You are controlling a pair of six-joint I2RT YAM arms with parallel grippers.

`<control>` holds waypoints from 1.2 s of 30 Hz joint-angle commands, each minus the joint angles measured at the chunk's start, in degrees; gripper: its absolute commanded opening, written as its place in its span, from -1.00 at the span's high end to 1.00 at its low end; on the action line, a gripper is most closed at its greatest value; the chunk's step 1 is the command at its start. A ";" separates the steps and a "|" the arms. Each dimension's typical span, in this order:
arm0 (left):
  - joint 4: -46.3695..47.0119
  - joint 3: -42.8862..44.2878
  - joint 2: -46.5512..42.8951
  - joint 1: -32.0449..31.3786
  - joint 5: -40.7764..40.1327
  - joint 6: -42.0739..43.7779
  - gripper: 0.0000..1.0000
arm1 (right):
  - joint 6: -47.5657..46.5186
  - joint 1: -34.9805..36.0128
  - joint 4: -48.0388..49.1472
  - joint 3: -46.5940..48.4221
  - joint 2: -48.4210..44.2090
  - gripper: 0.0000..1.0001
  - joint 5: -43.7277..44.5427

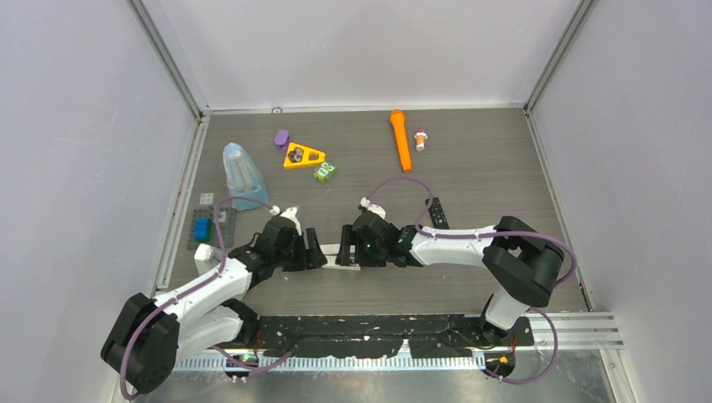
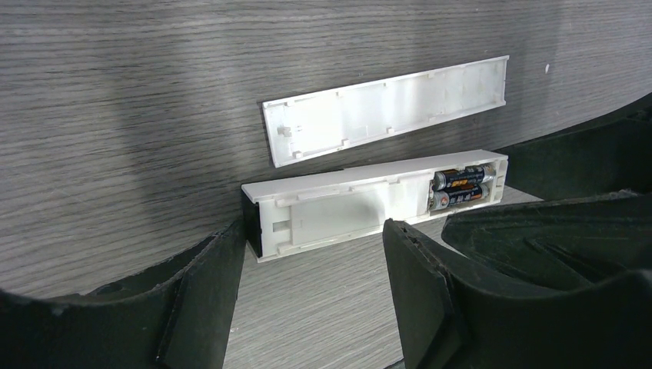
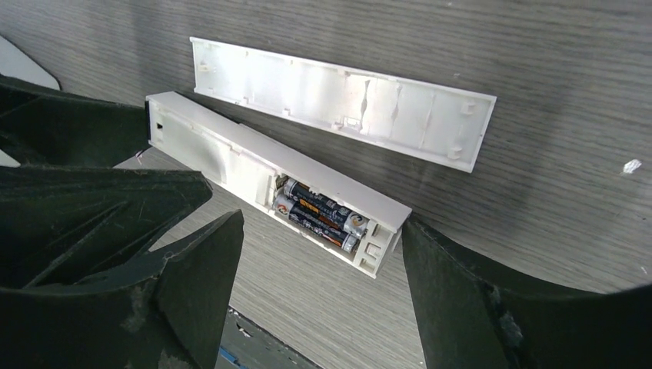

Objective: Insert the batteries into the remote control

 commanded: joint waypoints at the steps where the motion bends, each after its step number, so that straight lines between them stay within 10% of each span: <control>1: -3.15 -2.41 1.39 -0.19 0.70 -0.70 -0.35 | -0.30 0.64 -4.21 1.83 4.54 -0.61 2.10; 22: -2.91 -2.63 1.42 -0.21 0.88 -0.97 -0.35 | -0.96 1.19 -5.20 1.31 7.72 -0.11 3.77; 36: -4.46 -1.93 0.07 -0.21 -0.03 -1.06 -0.36 | -2.12 3.40 -7.93 -0.02 5.79 -0.29 8.71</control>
